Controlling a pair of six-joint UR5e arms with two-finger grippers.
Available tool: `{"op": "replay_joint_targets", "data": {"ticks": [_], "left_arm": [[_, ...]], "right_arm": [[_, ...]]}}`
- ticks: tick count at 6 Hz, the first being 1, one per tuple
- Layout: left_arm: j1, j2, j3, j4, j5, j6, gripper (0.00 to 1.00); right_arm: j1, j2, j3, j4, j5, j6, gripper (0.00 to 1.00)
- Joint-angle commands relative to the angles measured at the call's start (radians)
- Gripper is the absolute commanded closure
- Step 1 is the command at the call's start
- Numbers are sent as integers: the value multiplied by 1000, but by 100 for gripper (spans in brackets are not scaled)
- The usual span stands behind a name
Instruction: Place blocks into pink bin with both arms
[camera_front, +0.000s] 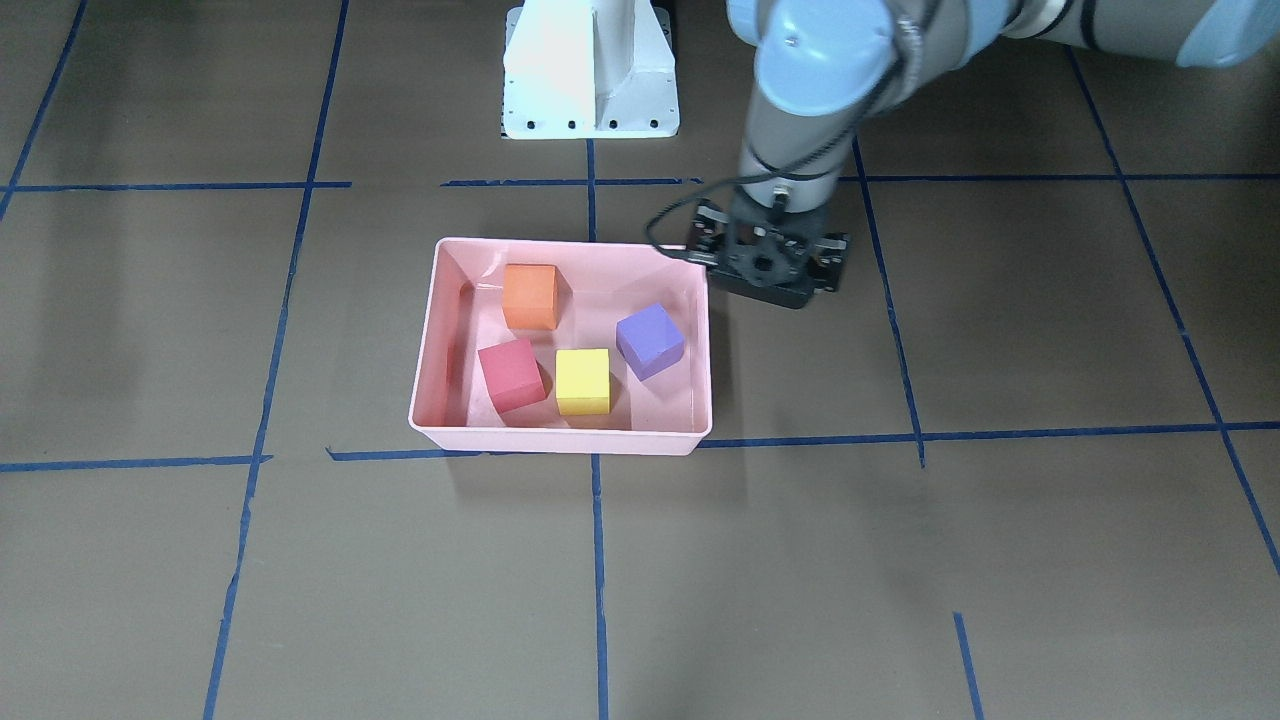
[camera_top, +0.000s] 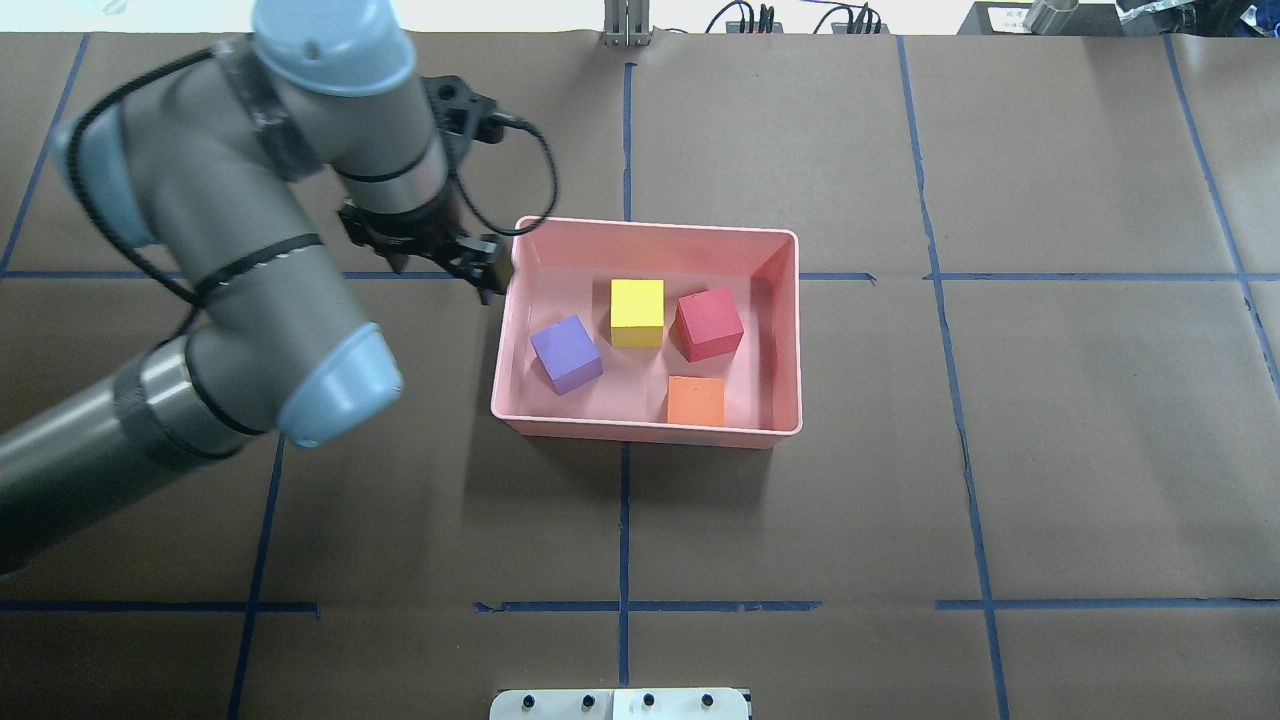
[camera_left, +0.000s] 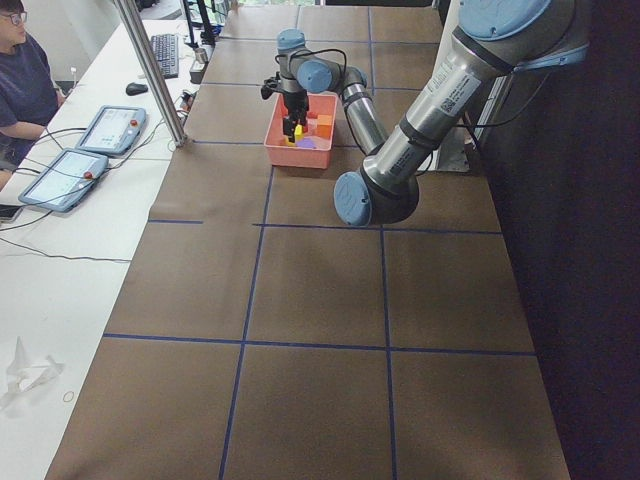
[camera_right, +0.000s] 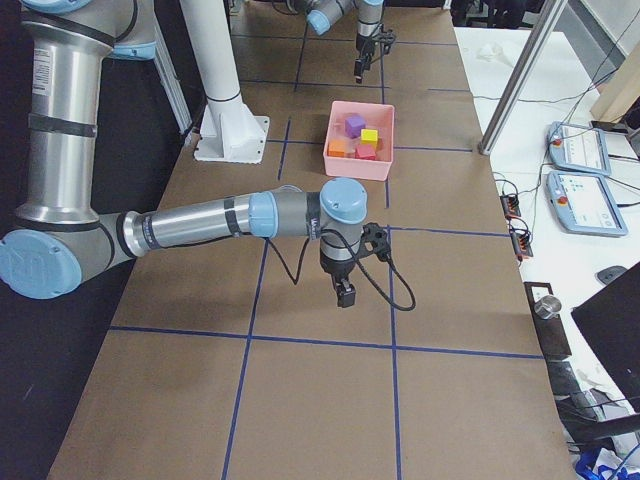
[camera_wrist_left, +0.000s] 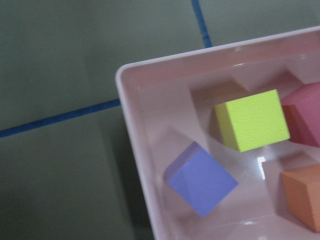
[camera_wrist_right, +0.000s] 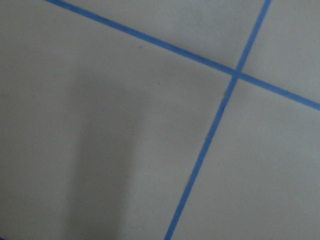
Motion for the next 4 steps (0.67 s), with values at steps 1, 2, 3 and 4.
{"op": "replay_joint_targets", "data": {"ticks": [1,2,3,4], "left_arm": [[-196,170,-35,0,-75,282,0],[-327,295,-55,-4,-126,431,0],[-420,412,-55,-7,-126,525,0],[-557,474,-38,-6,-130,685,0]], "right_arm": [[71,-90,-3,-1,-4,15,0],[71,-87,0,-1,-2,72,1],[71,-75,1,0,-4,126,1],[70,-58,0,0,-4,128,0]]}}
